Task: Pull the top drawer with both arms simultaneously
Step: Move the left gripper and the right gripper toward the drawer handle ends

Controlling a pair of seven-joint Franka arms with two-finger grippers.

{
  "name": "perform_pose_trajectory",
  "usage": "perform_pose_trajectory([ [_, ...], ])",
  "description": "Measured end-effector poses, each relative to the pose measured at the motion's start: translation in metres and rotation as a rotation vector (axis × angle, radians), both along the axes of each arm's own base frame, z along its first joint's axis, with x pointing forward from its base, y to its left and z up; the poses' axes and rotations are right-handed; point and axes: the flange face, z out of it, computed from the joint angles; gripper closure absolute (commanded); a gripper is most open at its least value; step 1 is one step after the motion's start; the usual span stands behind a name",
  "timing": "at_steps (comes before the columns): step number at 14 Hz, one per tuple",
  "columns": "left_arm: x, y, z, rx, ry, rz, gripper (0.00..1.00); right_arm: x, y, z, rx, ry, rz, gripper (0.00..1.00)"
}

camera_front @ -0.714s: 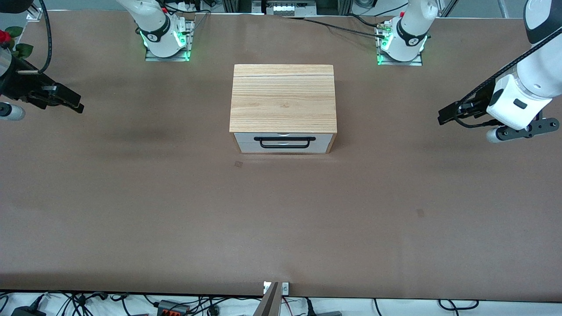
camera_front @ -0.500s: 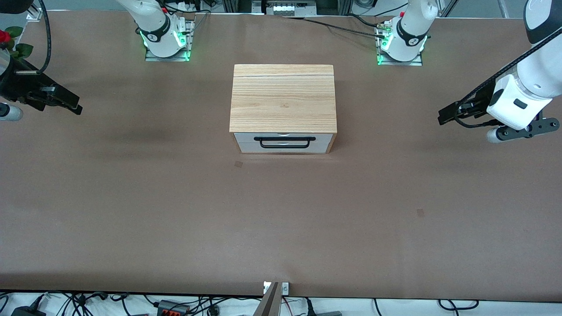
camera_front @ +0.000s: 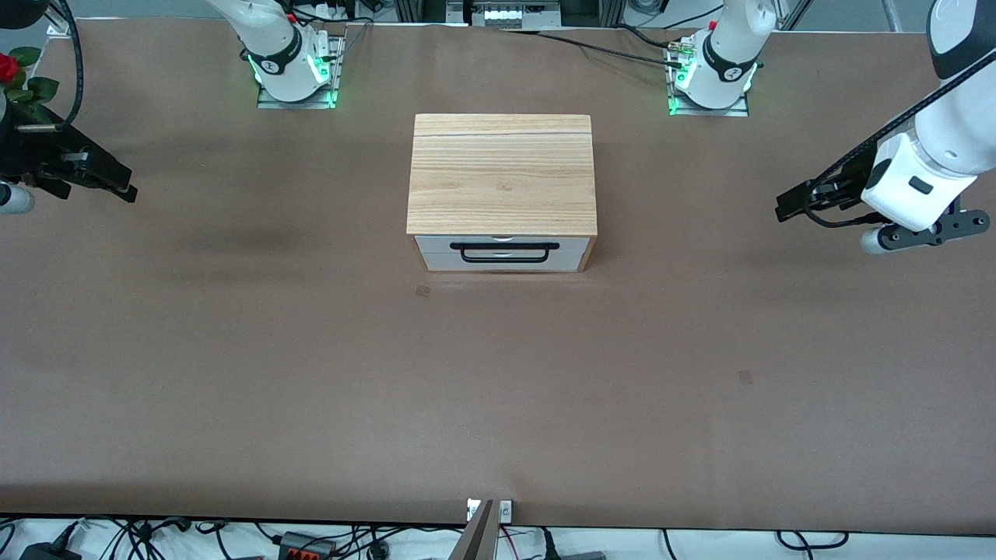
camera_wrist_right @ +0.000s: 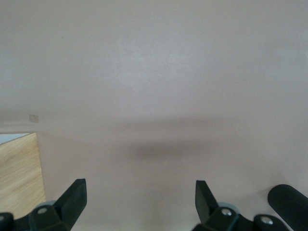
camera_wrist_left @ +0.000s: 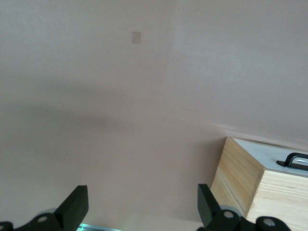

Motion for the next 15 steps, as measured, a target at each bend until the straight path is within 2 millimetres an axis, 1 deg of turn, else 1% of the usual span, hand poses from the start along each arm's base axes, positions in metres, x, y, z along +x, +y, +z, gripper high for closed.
perform_pose_trajectory([
  [2,0.005,-0.006,-0.013,0.0,0.021,-0.01,0.0,0.003,0.0,-0.007,0.0,0.012,0.003,0.0],
  [3,0.007,-0.012,-0.02,-0.001,0.031,-0.02,0.0,0.006,0.001,-0.013,0.001,0.023,0.005,0.0],
  [4,0.008,-0.022,-0.028,-0.004,0.044,-0.038,0.0,0.009,0.003,-0.02,0.001,0.035,0.008,0.0],
  [5,0.011,-0.037,-0.041,-0.01,0.058,-0.062,0.0,0.012,0.005,-0.028,0.005,0.05,0.012,0.0],
  [7,0.025,-0.065,-0.074,-0.084,0.071,-0.082,0.0,0.02,0.012,-0.047,0.043,0.083,0.013,0.0],
  [9,0.04,-0.081,-0.115,-0.207,0.11,-0.049,0.0,0.027,0.022,-0.066,0.108,0.116,0.009,0.0],
  [10,0.049,-0.087,-0.135,-0.279,0.125,-0.026,0.0,0.03,0.027,-0.077,0.135,0.136,0.011,0.0],
  [12,0.063,-0.095,-0.168,-0.419,0.127,-0.015,0.0,0.038,0.046,-0.108,0.21,0.189,0.031,0.0],
  [13,0.067,-0.099,-0.181,-0.496,0.13,-0.032,0.0,0.043,0.057,-0.125,0.276,0.218,0.046,0.0],
  [15,0.073,-0.109,-0.21,-0.7,0.154,-0.032,0.0,0.052,0.088,-0.164,0.44,0.274,0.061,0.0],
])
